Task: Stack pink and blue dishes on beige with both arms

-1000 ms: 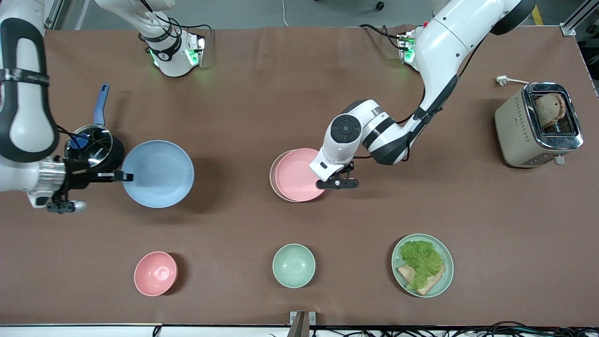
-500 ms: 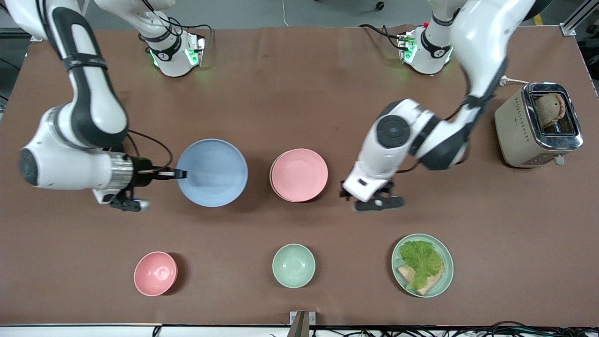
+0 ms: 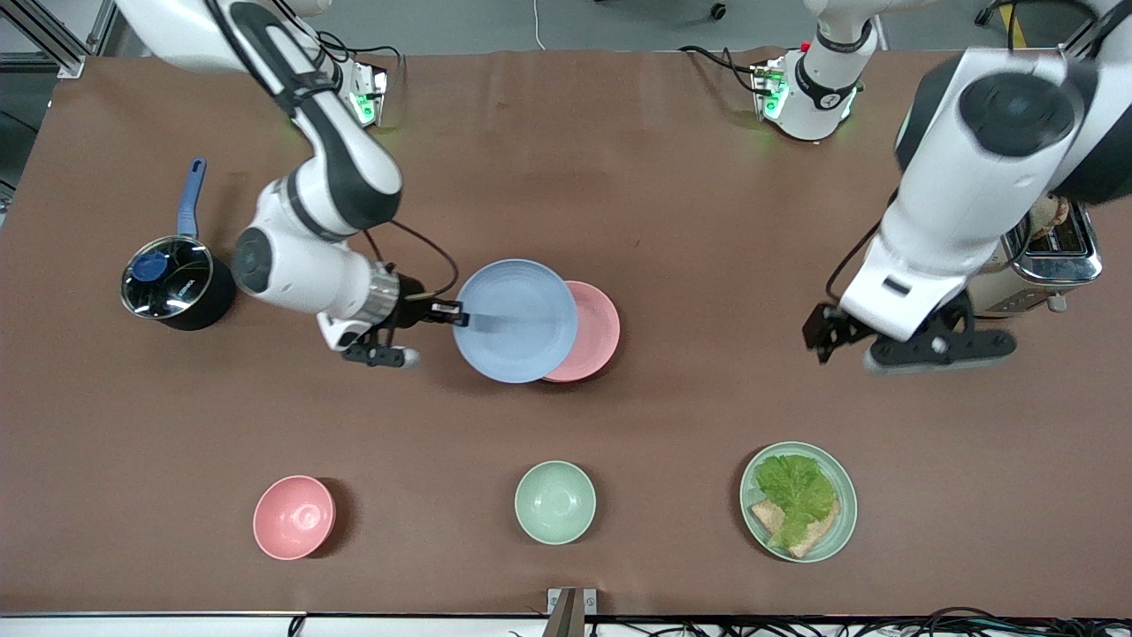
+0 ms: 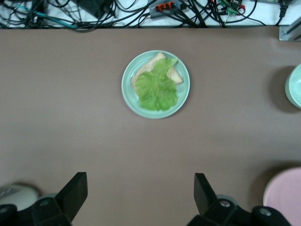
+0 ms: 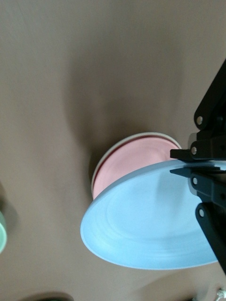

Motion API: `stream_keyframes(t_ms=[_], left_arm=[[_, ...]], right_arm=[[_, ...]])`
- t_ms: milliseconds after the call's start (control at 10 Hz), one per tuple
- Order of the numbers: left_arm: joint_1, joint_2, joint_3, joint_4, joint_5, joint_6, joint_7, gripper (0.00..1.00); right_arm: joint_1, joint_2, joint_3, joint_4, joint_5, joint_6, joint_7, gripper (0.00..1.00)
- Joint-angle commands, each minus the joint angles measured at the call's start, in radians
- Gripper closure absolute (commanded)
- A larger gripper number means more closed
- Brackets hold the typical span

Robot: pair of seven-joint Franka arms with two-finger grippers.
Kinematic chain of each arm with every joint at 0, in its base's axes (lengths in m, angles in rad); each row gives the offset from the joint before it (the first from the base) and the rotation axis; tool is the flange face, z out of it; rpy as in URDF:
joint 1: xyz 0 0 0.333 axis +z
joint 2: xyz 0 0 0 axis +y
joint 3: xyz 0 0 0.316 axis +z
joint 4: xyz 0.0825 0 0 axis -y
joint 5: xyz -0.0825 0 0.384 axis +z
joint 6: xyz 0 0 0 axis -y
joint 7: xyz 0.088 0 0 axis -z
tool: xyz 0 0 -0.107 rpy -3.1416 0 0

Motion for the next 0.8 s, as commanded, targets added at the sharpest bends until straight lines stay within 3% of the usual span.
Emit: stream_keyframes(t_ms=[0,200,400,700], left_arm=[[0.094,-0.072,-0.011,-0.025,-0.097,-0.091,0.144,0.00],[0.100,-0.145,0.027,-0.030,-0.180,-0.152,0.237,0.00],[-0.066,-0.204,0.227,-0.039,-0.203,-0.242,0.272,0.00],[-0.147,-0.270,0.352,-0.097,-0.208,-0.278,0.338,0.00]], right_arm=[[0.016,0.044,0.056,-0.047,0.001,0.163,0.014,0.98],[0.042,0.089,0.071,-0.079,0.000,0.276,0.014,0.97],[0.055,0.136,0.097,-0.112,0.001,0.399,0.013,0.96],[0.055,0.138,0.097,-0.144,0.000,0.404,0.007,0.93]])
